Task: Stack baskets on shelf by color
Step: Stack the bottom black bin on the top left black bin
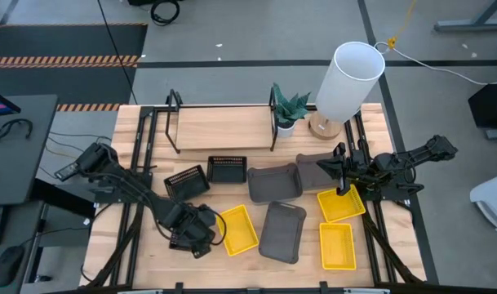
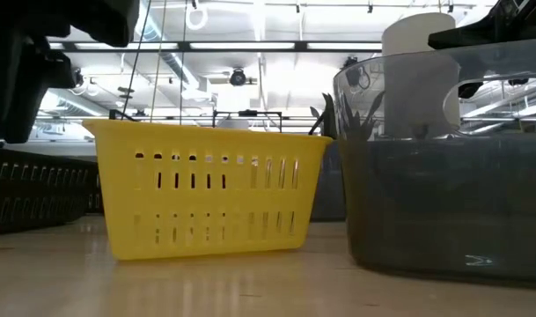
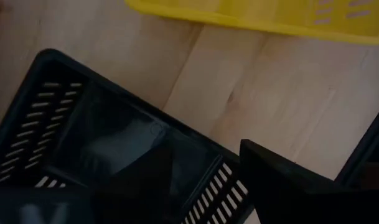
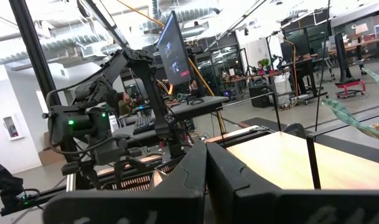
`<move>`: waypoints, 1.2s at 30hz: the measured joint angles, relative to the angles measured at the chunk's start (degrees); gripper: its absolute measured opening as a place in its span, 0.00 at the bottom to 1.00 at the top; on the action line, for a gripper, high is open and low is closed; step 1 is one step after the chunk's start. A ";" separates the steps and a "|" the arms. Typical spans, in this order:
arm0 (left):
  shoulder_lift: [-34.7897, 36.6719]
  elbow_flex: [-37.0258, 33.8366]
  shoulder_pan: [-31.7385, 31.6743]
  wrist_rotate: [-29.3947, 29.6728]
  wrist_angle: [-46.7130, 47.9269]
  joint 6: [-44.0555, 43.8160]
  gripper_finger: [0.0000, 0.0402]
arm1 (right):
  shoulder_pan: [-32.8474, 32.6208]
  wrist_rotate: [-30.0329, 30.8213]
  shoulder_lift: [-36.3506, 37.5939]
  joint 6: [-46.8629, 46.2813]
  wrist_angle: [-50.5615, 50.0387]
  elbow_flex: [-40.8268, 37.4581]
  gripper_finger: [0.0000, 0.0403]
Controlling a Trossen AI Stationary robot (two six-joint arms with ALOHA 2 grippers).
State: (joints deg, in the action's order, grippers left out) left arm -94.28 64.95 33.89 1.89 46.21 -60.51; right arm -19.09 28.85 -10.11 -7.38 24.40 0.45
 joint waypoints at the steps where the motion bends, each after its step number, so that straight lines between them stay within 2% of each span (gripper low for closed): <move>1: 0.00 0.00 -0.16 -0.38 0.12 -0.12 0.50 | -0.01 0.01 0.00 -0.02 0.00 0.00 0.03; 9: -1.08 -0.32 -0.46 -0.59 -0.10 -0.77 0.58 | -0.01 0.01 0.00 -0.01 -0.02 0.00 0.03; 16: -3.94 -0.87 -1.12 0.92 -0.63 2.56 0.56 | -0.01 0.02 0.00 -0.02 0.00 0.00 0.03; 22: -4.02 -0.87 -2.46 0.73 2.07 4.03 0.49 | -0.01 0.01 0.02 -0.02 0.01 0.00 0.03; 28: -4.02 -0.87 -2.41 -3.76 2.17 6.12 0.36 | 0.00 0.00 0.02 0.00 0.03 0.00 0.03; 32: -4.02 -0.87 -1.06 -6.48 2.45 8.00 0.27 | 0.01 0.02 0.02 -0.01 0.02 0.00 0.03; 36: -4.02 -0.87 0.90 -6.77 2.47 11.93 0.20 | 0.01 0.02 0.02 -0.01 0.00 0.00 0.03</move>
State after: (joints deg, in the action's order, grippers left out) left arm -98.30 64.07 34.79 -4.88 48.69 -48.58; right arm -19.08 28.86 -10.09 -7.39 24.40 0.45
